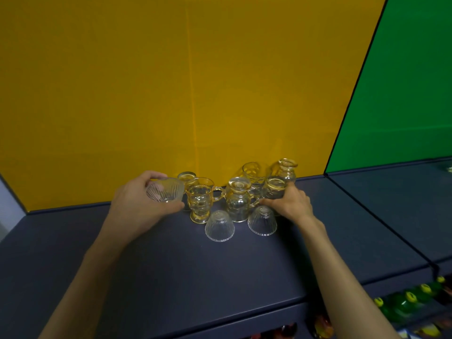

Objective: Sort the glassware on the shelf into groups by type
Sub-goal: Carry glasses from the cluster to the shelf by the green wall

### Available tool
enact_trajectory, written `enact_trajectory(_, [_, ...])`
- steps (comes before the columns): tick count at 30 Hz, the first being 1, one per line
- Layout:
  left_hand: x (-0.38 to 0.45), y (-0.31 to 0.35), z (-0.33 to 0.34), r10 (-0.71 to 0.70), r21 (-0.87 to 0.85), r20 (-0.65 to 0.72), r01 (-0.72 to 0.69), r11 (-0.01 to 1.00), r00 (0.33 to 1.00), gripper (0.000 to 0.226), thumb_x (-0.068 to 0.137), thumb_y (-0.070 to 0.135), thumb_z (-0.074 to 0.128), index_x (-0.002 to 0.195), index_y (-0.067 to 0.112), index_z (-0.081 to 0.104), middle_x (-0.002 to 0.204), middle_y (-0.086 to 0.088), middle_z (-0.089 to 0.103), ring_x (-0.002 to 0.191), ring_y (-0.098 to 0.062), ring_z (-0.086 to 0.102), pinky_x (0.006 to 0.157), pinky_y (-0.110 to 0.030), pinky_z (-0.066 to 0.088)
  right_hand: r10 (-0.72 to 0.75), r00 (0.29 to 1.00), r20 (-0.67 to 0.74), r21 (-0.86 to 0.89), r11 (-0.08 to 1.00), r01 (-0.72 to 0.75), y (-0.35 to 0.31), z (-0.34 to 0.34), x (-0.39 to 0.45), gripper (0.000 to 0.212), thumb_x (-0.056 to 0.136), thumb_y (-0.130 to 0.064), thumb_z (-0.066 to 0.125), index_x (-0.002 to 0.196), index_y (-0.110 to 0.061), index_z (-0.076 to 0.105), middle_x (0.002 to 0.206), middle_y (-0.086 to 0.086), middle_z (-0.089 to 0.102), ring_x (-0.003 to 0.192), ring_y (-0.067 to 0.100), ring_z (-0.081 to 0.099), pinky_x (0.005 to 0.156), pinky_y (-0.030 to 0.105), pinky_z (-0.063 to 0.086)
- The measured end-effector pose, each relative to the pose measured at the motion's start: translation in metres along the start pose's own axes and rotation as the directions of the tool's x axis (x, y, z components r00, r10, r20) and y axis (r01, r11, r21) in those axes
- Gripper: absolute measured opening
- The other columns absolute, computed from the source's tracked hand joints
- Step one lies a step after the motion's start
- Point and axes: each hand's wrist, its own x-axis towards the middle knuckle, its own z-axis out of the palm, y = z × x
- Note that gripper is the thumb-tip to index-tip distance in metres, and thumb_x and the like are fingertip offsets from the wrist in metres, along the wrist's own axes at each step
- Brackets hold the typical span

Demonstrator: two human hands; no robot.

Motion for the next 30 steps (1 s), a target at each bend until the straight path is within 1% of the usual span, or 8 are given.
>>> enact_trajectory(4, [-0.004, 0.006, 0.008, 0.040, -0.018, 0.009, -0.040, 0.999, 0.999, 0.060, 0.058, 0.031, 0.094, 0.109, 0.029, 0.062, 0.091, 0.019, 0.062, 0.083, -0.008, 0.061, 0.073, -0.029, 0.044, -0.008, 1.000, -0.006, 0.014, 1.000, 0.009, 0.000, 0.000, 0.002, 0.092, 0.059, -0.069, 0.082, 0.129, -0.018, 0.052, 0.126, 0.010, 0.065, 0.119, 0.036, 0.058, 0.095, 0.044, 0.046])
enact_trajectory(9, [-0.008, 0.007, 0.012, 0.077, -0.036, 0.041, -0.075, 0.997, 0.996, 0.065, 0.054, 0.038, 0.094, 0.111, 0.029, 0.064, 0.094, 0.018, 0.065, 0.089, -0.012, 0.064, 0.080, -0.032, 0.051, -0.036, 0.995, -0.090, 0.013, 0.999, 0.037, -0.002, -0.011, -0.007, 0.085, 0.055, -0.064, 0.085, 0.125, -0.022, 0.058, 0.120, 0.008, 0.069, 0.114, 0.035, 0.061, 0.091, 0.041, 0.046])
enact_trajectory(13, [-0.010, 0.008, 0.014, 0.129, -0.055, 0.076, -0.125, 0.991, 0.989, 0.070, 0.048, 0.044, 0.092, 0.111, 0.031, 0.063, 0.095, 0.016, 0.067, 0.087, -0.009, 0.064, 0.079, -0.031, 0.051, -0.057, 0.983, -0.175, 0.128, 0.988, 0.080, -0.012, -0.026, -0.018, 0.066, 0.062, -0.052, 0.084, 0.118, -0.025, 0.063, 0.116, 0.003, 0.072, 0.113, 0.030, 0.062, 0.096, 0.040, 0.047])
enact_trajectory(15, [-0.011, 0.011, 0.017, 0.149, -0.076, 0.099, -0.142, 0.987, 0.984, 0.069, 0.048, 0.042, 0.092, 0.109, 0.033, 0.063, 0.094, 0.016, 0.068, 0.087, -0.011, 0.065, 0.078, -0.030, 0.051, -0.050, 0.982, -0.182, 0.197, 0.977, 0.087, -0.018, -0.030, -0.027, 0.064, 0.059, -0.053, 0.082, 0.115, -0.030, 0.064, 0.111, -0.003, 0.073, 0.108, 0.024, 0.065, 0.097, 0.042, 0.050])
enact_trajectory(18, [-0.014, 0.016, 0.023, 0.194, -0.105, 0.126, -0.181, 0.978, 0.973, 0.068, 0.049, 0.041, 0.093, 0.108, 0.035, 0.062, 0.094, 0.017, 0.067, 0.086, -0.009, 0.063, 0.071, -0.028, 0.048, -0.052, 0.987, -0.149, 0.303, 0.948, 0.096, -0.026, -0.030, -0.042, 0.069, 0.048, -0.058, 0.078, 0.110, -0.033, 0.065, 0.105, -0.011, 0.073, 0.100, 0.016, 0.068, 0.091, 0.041, 0.055])
enact_trajectory(22, [-0.016, 0.026, 0.036, 0.247, -0.173, 0.170, -0.217, 0.961, 0.954, 0.066, 0.050, 0.043, 0.092, 0.108, 0.037, 0.060, 0.095, 0.018, 0.065, 0.085, -0.004, 0.063, 0.070, -0.025, 0.050, -0.105, 0.983, -0.152, 0.336, 0.930, 0.151, -0.035, -0.029, -0.067, 0.053, 0.060, -0.045, 0.086, 0.105, -0.026, 0.065, 0.098, -0.009, 0.069, 0.091, 0.009, 0.064, 0.075, 0.031, 0.053])
enact_trajectory(27, [-0.021, 0.045, 0.065, 0.295, -0.252, 0.197, -0.243, 0.937, 0.935, 0.067, 0.044, 0.054, 0.085, 0.104, 0.038, 0.060, 0.095, 0.015, 0.066, 0.090, -0.010, 0.064, 0.077, -0.030, 0.051, -0.123, 0.969, -0.213, 0.348, 0.917, 0.193, -0.029, -0.042, -0.093, 0.046, 0.059, -0.047, 0.086, 0.094, -0.023, 0.066, 0.089, -0.006, 0.072, 0.085, 0.013, 0.066, 0.074, 0.035, 0.055])
enact_trajectory(30, [-0.030, 0.063, 0.086, 0.324, -0.274, 0.195, -0.266, 0.924, 0.926, 0.062, 0.049, 0.051, 0.088, 0.103, 0.037, 0.059, 0.091, 0.018, 0.065, 0.088, -0.004, 0.061, 0.070, -0.019, 0.044, -0.119, 0.959, -0.257, 0.356, 0.911, 0.208, -0.010, -0.060, -0.106, 0.046, 0.058, -0.049, 0.085, 0.093, -0.025, 0.066, 0.089, -0.008, 0.071, 0.086, 0.012, 0.066, 0.074, 0.034, 0.054])
